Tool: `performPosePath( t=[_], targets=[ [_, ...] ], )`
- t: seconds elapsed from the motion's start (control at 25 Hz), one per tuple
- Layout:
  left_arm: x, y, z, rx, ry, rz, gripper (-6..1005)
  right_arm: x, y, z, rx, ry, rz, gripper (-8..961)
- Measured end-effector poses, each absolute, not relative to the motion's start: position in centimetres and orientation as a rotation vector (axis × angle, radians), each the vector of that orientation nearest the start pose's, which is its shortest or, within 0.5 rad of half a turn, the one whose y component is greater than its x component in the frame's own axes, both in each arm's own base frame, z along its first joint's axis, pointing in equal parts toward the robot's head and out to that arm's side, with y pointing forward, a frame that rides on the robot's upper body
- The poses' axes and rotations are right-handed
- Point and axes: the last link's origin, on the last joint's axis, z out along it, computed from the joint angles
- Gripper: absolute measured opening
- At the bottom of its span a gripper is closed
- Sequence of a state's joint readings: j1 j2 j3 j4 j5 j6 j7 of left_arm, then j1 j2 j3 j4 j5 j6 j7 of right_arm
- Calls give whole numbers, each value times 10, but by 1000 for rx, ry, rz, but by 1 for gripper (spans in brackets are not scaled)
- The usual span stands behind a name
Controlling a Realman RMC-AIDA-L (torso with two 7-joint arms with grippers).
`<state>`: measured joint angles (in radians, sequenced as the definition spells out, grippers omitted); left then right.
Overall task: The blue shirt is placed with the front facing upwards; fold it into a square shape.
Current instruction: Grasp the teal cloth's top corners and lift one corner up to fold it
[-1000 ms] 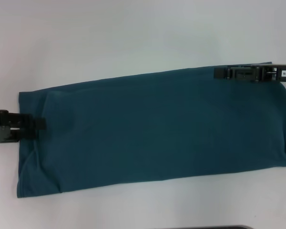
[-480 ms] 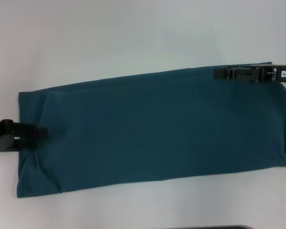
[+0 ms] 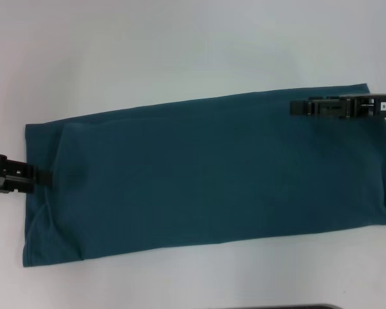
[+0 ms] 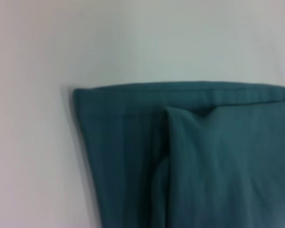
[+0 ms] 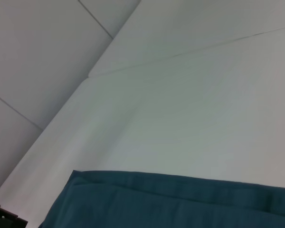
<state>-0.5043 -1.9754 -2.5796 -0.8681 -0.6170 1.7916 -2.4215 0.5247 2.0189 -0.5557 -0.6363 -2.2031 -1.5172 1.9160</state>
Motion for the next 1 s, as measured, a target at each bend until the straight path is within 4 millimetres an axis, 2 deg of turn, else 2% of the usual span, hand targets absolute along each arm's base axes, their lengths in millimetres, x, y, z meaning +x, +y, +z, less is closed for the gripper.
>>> performPosePath(
  t=[0.2,0.36,0.68,1.0],
  targets=[
    [-321,301,67,-2258,-1971,-44,566,307,329,25,-2451,1433,583,895],
    [-329,304,67,-2157,-2018,-3,566,308,329,24,-2446,1439,589,894],
    [-332,302,66,-2065,-2111,-2,567,308,329,25,-2441,1447,591,894],
    [-333,304,64,-2070,-2094,8,567,308,330,26,-2438,1446,591,895]
  ],
)
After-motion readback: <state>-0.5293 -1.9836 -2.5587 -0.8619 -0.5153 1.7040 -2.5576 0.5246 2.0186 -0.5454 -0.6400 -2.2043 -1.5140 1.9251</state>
